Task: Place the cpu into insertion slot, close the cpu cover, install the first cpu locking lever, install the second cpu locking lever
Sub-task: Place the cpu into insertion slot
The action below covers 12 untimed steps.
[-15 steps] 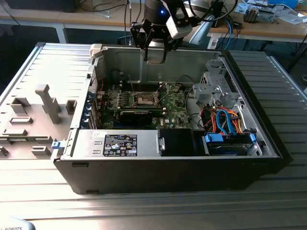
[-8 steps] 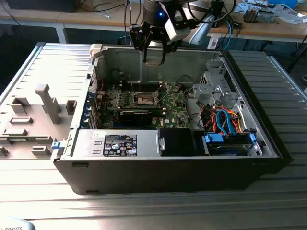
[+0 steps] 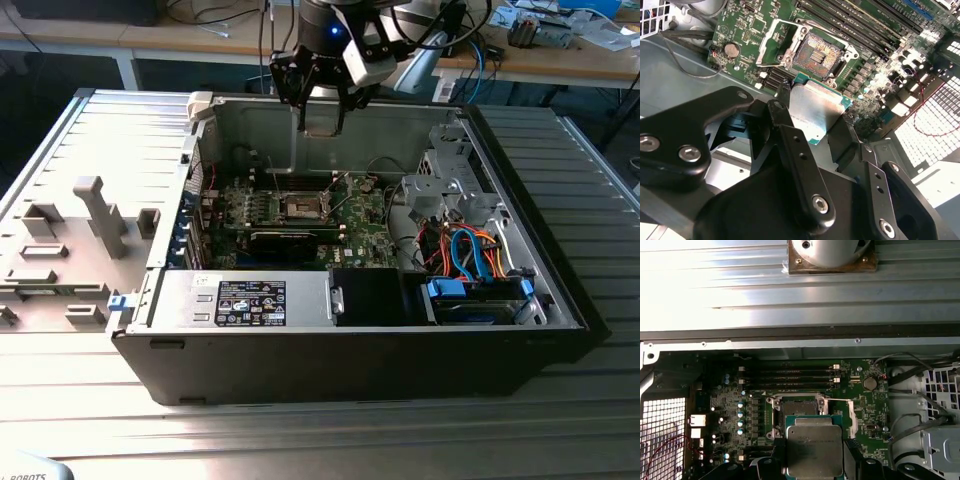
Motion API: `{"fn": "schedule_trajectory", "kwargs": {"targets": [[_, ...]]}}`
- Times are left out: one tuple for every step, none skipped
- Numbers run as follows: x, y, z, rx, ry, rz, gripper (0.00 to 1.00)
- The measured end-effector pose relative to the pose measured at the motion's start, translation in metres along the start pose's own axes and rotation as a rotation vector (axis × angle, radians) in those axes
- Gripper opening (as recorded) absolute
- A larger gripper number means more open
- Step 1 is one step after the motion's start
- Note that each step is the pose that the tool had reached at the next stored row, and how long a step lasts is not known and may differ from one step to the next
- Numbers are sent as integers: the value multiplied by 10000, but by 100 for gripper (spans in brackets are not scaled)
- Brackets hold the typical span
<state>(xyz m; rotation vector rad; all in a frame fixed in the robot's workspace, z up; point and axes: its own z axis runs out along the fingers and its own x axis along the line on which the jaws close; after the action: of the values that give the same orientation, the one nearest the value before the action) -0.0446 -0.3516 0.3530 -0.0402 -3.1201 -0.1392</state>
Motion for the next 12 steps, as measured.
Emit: {"fn": "schedule_trajectory", "kwargs": {"targets": [[3,0,3,0,0,1,54],[6,-1,4,0,0,1,54],[9,-1,6,1,0,0,54],[15,-1,8,1,1,0,54],[22,-1,10,1,0,0,54],[27,-2,12,1,0,0,54],[33,-2,14,2,0,0,54],[37,-2,16,2,0,-1,54],[39,-3,17,2,1,0,54],[41,-3,18,2,0,0,54],[44,-3,19,2,0,0,54],[46,-3,20,2,1,0,54]]}}
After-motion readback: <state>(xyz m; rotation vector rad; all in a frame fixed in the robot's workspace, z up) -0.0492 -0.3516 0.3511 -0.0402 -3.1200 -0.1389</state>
